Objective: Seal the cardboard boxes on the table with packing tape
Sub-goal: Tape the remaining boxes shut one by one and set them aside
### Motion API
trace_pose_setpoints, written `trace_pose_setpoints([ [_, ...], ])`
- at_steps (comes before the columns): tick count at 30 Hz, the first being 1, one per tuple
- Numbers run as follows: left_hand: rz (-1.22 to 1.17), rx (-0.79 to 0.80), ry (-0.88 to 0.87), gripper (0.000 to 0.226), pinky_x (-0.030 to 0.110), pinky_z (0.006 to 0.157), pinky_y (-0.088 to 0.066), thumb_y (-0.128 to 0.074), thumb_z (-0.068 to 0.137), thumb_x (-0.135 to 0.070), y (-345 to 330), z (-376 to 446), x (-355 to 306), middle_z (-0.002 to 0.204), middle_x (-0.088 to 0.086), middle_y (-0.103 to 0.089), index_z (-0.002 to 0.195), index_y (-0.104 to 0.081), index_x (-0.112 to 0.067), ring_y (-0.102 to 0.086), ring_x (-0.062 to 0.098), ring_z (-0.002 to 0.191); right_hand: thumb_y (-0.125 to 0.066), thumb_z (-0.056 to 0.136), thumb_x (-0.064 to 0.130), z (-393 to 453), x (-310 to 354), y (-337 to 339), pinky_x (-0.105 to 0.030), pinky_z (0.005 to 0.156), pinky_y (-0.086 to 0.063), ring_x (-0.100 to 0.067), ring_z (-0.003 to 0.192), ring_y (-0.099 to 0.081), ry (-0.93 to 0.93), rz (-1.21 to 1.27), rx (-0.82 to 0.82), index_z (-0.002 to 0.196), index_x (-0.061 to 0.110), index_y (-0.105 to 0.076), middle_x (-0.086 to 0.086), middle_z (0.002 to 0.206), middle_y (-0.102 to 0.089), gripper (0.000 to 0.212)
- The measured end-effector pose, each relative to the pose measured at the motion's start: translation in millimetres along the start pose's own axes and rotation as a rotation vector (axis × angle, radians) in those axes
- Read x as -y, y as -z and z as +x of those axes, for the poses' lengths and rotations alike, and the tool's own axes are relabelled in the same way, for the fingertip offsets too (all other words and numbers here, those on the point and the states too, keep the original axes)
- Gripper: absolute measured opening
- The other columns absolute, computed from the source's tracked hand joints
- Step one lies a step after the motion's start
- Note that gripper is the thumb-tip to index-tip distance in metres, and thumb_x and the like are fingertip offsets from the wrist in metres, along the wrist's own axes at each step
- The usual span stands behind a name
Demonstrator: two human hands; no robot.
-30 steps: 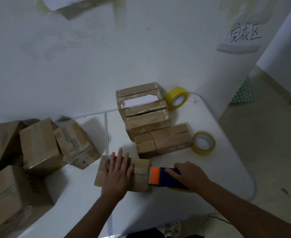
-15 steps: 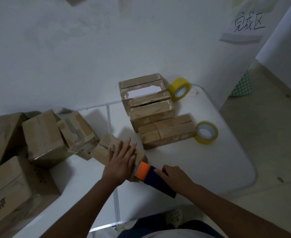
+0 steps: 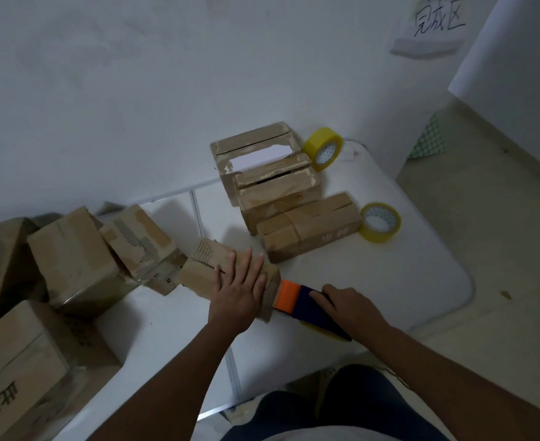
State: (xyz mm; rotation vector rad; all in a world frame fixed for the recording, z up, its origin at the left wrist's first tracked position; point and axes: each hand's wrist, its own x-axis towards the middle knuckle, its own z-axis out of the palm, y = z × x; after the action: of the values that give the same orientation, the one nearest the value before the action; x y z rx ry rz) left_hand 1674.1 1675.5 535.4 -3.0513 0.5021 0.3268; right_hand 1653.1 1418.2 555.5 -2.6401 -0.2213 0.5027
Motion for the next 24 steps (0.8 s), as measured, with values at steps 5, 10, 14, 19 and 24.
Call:
trace_pose_setpoints([
  [5,0.016,-0.009,-0.015,0.083,0.065,0.116,-0.009,-0.052,0.096,-0.043,-1,0,2,0.165,0.010,0.007,0.159,-0.002,-0.020,0.012,0.039,0.150,-0.031,0.100,0.053,-7,-15,-1,-0.028,0.050,-0.033,-0.014,0.055,-0.045,-0.030,-0.048,0.026,0.085,0.016,-0.045,0.006,0.062,-0.043,0.042],
  [10,0.018,-0.001,0.002,0.082,0.065,0.116,-0.013,-0.051,0.097,-0.041,-3,0,0,0.166,0.011,0.005,0.159,-0.002,-0.020,0.011,0.038,0.150,-0.030,0.099,0.054,-9,-27,-2,-0.033,0.056,-0.039,-0.018,0.058,-0.049,-0.054,-0.005,0.050,0.084,0.016,-0.048,0.003,0.063,-0.046,0.045],
  [14,0.003,-0.014,0.059,0.069,0.058,0.119,-0.003,-0.010,0.096,-0.050,0,-1,-1,0.165,0.006,0.015,0.158,0.007,-0.023,0.018,0.032,0.150,-0.031,0.098,0.057,-9,-28,1,-0.031,0.057,-0.040,-0.018,0.060,-0.051,-0.066,0.006,0.063,0.083,0.016,-0.049,0.004,0.063,-0.046,0.047],
  [19,-0.136,-0.129,0.087,0.061,0.049,0.122,-0.008,-0.028,0.104,-0.042,10,-9,-14,0.164,0.003,0.004,0.158,-0.010,-0.021,0.004,0.029,0.152,-0.040,0.096,0.058,-3,-10,5,-0.026,0.053,-0.037,-0.015,0.067,-0.052,-0.098,0.150,0.127,0.111,0.019,-0.048,0.001,0.080,-0.054,0.042],
  [24,-0.254,-0.045,0.166,0.080,0.050,0.122,0.003,-0.039,0.099,-0.059,2,-10,-31,0.162,-0.002,0.015,0.157,0.003,-0.024,0.018,0.028,0.150,-0.050,0.094,0.053,2,-3,9,-0.029,0.065,-0.045,-0.019,0.080,-0.058,-0.083,0.223,0.212,0.120,0.022,-0.053,-0.002,0.091,-0.059,0.041],
])
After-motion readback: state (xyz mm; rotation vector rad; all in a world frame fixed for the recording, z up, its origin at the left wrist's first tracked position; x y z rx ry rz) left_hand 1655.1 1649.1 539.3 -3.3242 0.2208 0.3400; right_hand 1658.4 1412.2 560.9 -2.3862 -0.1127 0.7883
